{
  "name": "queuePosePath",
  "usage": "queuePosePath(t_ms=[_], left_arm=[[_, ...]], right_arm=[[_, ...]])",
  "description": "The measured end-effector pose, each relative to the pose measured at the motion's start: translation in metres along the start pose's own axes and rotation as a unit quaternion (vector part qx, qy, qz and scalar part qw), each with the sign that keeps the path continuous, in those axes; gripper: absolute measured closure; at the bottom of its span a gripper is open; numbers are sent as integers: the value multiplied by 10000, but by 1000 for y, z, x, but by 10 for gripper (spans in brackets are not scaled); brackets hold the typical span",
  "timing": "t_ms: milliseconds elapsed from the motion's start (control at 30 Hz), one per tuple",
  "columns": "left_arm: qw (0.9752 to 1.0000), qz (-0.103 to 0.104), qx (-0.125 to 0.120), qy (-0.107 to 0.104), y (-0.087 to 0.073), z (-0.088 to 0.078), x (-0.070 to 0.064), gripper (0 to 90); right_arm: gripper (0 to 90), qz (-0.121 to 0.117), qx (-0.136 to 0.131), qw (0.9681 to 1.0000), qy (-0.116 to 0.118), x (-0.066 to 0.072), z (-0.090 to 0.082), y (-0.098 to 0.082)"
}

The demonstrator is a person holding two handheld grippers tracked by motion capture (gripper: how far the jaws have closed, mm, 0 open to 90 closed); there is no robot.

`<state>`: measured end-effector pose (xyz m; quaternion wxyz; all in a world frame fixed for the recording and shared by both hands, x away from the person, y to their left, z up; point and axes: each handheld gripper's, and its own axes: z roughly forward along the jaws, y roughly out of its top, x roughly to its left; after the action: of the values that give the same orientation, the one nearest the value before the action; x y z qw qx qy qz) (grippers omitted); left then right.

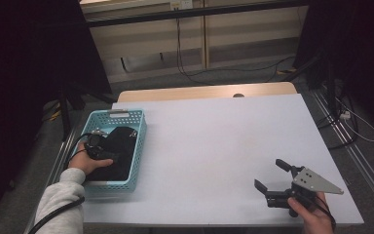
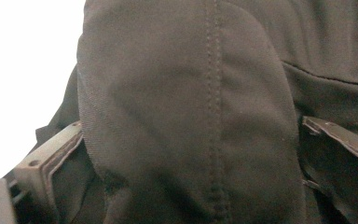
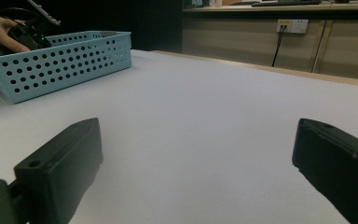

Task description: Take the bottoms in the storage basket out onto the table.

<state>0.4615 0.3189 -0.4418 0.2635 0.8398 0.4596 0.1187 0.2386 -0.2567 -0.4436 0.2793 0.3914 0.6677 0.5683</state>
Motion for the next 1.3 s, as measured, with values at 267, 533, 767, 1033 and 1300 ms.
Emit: queuePosePath(t_ms=[267,533,767,1033,1300], left_arm=[[9999,-58,149,64,5,-1,-7,93],[9995,55,308,6,11,-5,-16,300],[9994,79,273,-213,12,-7,-19,493],[9989,-19,332,-323,17,-6,-23,629],[9989,-286,318,-206,22,-6,-25,694]], right_arm=[[11,-22,20,10000,22,0,1,0],[12,-22,36,10000,42,1,3,1],[13,-22,39,10000,72,1,5,1],[12,-16,45,10000,88,1,7,1],[12,-20,38,10000,90,1,7,1]])
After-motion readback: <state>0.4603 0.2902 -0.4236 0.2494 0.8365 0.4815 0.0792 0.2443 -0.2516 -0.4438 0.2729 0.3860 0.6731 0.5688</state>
